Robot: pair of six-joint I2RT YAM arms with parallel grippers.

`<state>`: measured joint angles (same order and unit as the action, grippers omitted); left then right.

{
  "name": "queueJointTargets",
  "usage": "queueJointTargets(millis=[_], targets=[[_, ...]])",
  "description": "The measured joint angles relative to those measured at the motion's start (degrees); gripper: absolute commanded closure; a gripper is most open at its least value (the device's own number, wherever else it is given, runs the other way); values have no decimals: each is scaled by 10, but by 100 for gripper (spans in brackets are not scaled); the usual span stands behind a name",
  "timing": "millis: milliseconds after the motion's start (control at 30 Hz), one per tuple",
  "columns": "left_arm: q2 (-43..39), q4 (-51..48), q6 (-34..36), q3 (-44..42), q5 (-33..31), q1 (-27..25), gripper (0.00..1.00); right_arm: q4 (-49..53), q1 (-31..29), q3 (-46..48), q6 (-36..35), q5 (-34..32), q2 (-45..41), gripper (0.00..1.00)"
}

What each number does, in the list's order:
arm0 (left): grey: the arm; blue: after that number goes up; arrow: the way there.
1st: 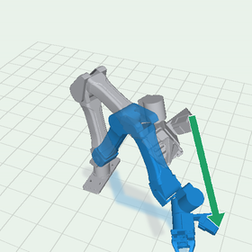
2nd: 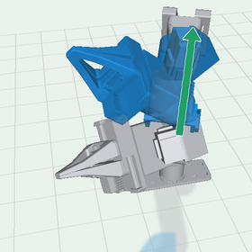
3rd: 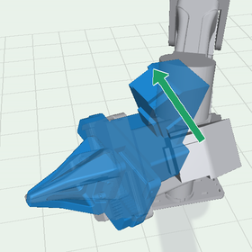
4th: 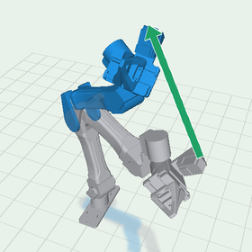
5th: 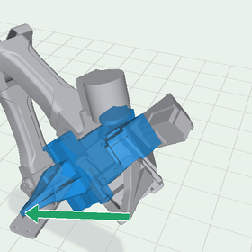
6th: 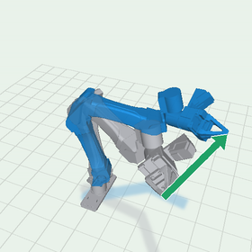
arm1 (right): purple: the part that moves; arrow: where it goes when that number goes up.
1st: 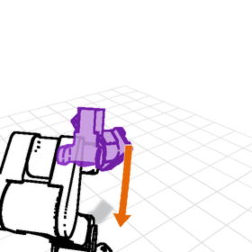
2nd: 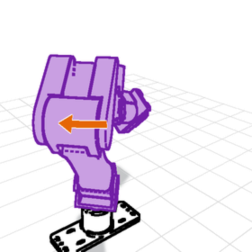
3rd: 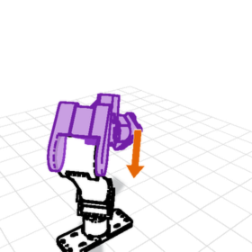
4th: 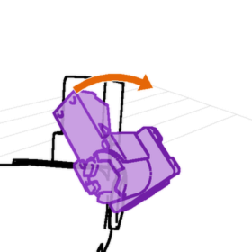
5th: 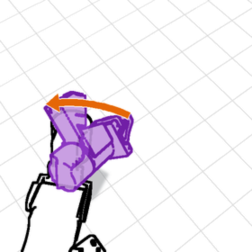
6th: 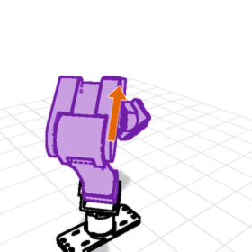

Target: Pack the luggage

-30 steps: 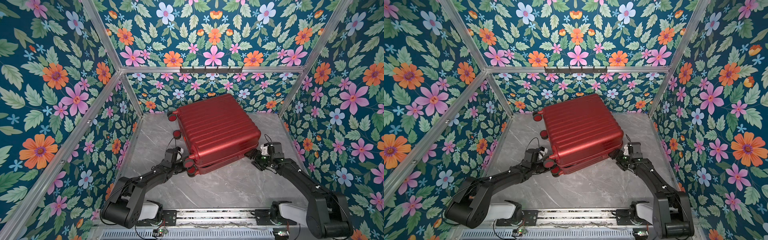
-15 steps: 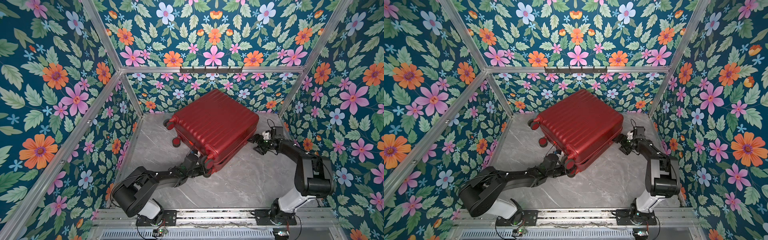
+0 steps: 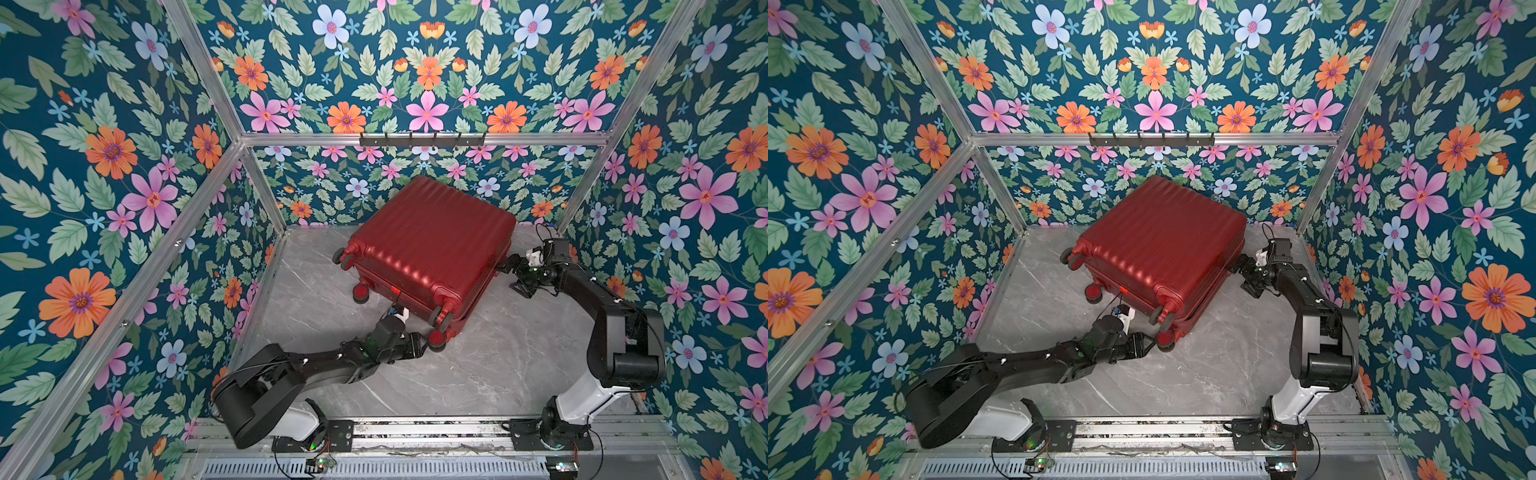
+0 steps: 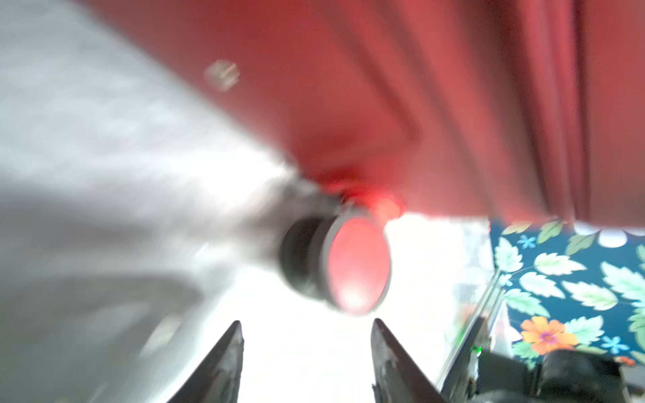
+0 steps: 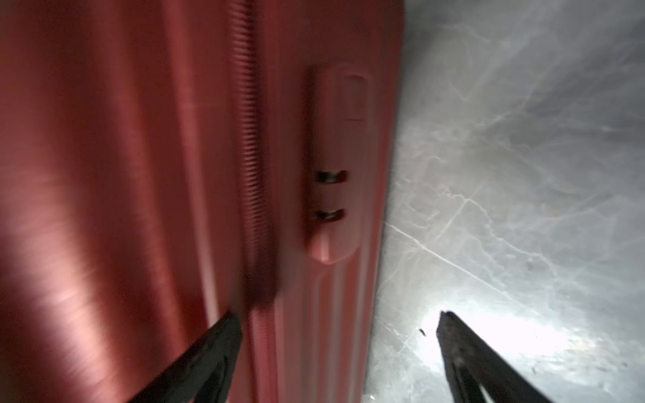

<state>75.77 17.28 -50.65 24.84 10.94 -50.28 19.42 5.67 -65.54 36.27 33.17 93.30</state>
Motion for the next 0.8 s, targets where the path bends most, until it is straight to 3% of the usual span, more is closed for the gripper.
queueJointTargets(millis=[233,367,467,600,800], targets=[[-206,-163,11,-16,-57,52,16,14,-2,63,-4,0,-129,8],[-270,-238,53,50,-62,176,13,40,-20,92,-5,-9,-226,7],[-258,-285,97,128,-44,276,13,68,-44,108,-10,-23,-291,9],[-181,-312,149,252,2,391,15,105,-56,140,-15,-38,-358,14],[-39,-324,185,404,64,511,17,138,-56,173,-21,-73,-384,14]])
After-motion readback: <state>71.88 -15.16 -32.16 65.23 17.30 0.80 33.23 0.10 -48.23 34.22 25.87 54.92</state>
